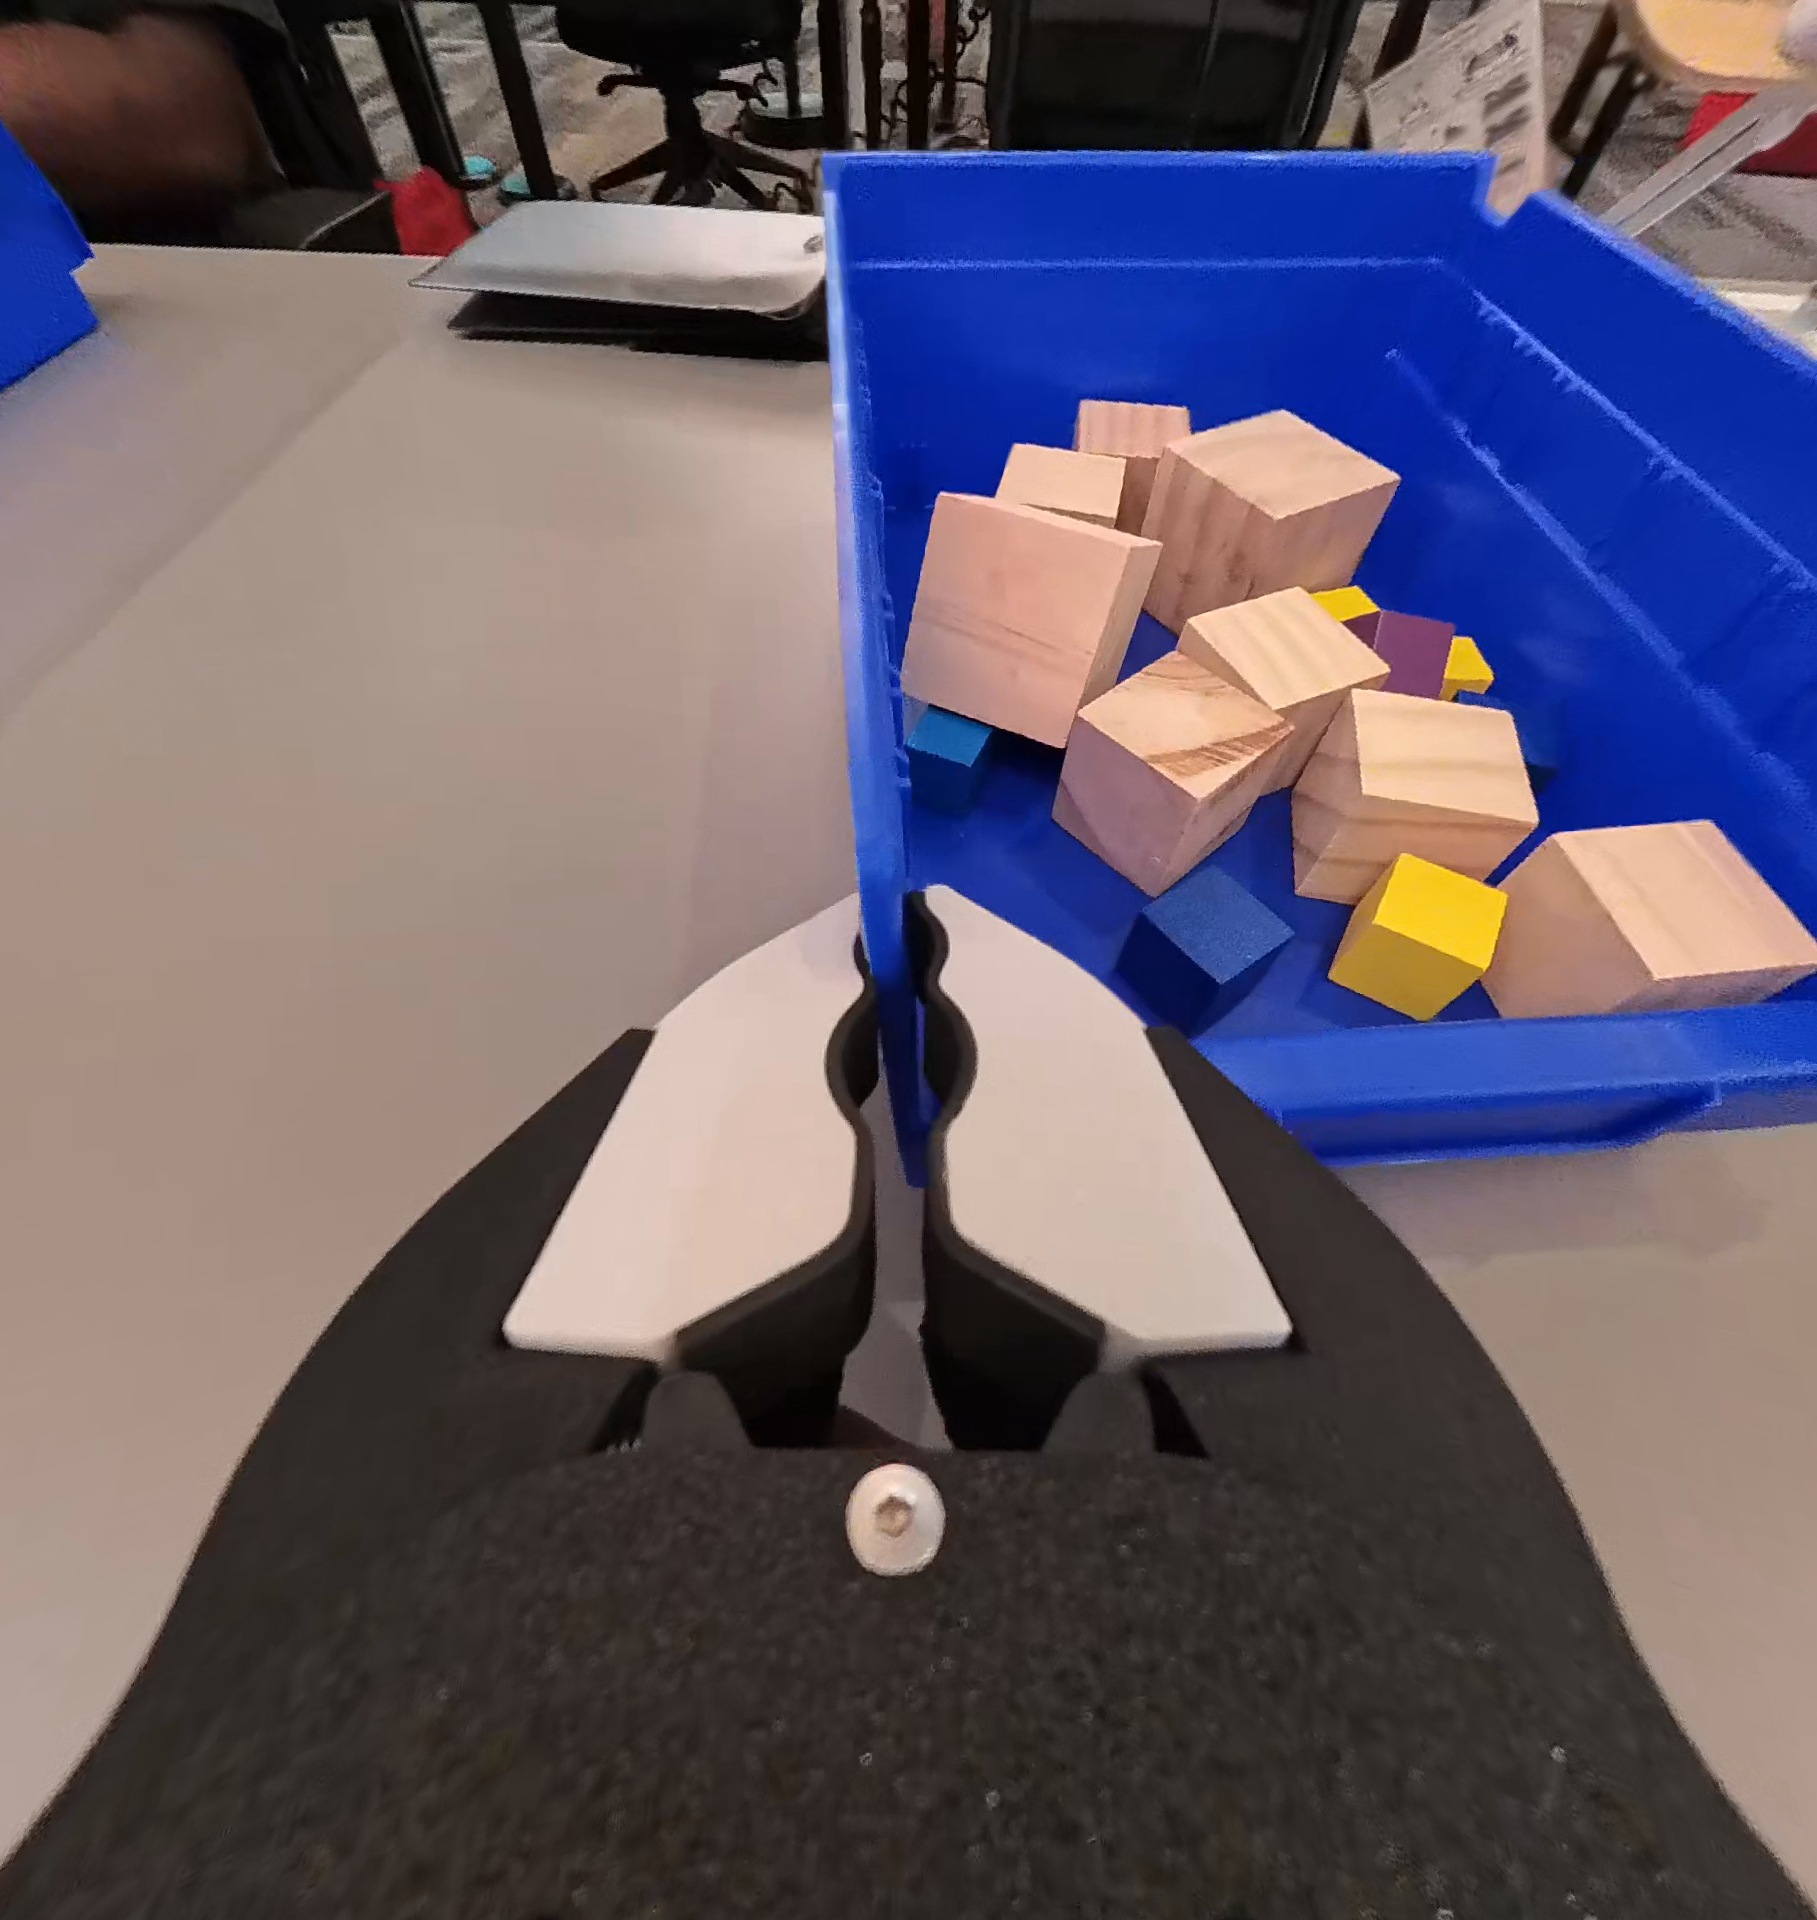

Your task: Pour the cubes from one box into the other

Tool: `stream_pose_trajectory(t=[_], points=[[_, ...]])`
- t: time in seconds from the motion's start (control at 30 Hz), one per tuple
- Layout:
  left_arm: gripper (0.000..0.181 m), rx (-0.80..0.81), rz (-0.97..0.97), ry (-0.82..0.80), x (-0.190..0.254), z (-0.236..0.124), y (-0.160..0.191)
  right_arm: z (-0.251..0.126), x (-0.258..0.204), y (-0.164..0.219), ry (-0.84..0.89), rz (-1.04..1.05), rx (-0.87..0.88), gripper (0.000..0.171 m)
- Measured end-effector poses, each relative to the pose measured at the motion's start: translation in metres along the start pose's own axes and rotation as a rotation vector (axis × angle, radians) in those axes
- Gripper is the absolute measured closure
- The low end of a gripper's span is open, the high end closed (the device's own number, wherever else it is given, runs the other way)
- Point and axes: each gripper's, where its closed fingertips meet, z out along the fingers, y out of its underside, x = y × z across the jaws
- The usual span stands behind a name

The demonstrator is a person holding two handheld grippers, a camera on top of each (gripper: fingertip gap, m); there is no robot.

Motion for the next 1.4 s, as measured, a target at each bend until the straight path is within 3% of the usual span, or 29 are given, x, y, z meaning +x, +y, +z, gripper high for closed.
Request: stream_pose_trajectory(t=[0.07, 0.13, 0.27, 0.43, 0.47, 0.53, 0.63, 0.8, 0.97, 1.23, 1.4], points=[[0.179, 0.002, -0.004, -0.020, 0.006, -0.003, 0.001, 0.043, -0.055, -0.009, -0.092, -0.034, 0.007, 0.128], [0.179, 0.000, -0.018, -0.028, 0.010, -0.004, 0.002, 0.083, -0.096, -0.009, -0.080, -0.117, 0.021, 0.126], [0.179, -0.001, -0.032, -0.037, 0.013, -0.007, 0.003, 0.143, -0.147, 0.003, -0.075, -0.099, -0.033, 0.125], [0.179, 0.008, 0.005, -0.045, 0.019, -0.011, 0.004, 0.189, -0.141, 0.013, 0.063, -0.085, -0.113, 0.133], [0.178, 0.005, 0.029, -0.045, 0.021, -0.011, 0.005, 0.189, -0.136, 0.010, 0.076, -0.086, -0.101, 0.136], [0.178, 0.028, 0.063, -0.054, 0.024, -0.014, 0.002, 0.181, -0.122, -0.002, 0.149, -0.096, -0.027, 0.167], [0.178, 0.041, 0.073, -0.048, 0.038, -0.019, -0.005, 0.168, -0.112, -0.010, 0.211, -0.099, 0.003, 0.169], [0.178, 0.072, 0.096, -0.001, 0.072, -0.028, -0.029, 0.130, -0.091, -0.028, 0.276, -0.091, 0.067, 0.169], [0.178, 0.133, 0.116, 0.072, 0.144, -0.044, -0.077, 0.061, -0.042, -0.061, 0.373, -0.054, 0.140, 0.169], [0.178, 0.224, 0.108, 0.320, 0.342, -0.075, -0.140, -0.115, 0.084, -0.098, 0.657, -0.031, 0.216, 0.169], [0.178, 0.193, 0.114, 0.491, 0.468, -0.098, -0.146, -0.220, 0.157, -0.092, 0.821, -0.013, 0.128, 0.169]])
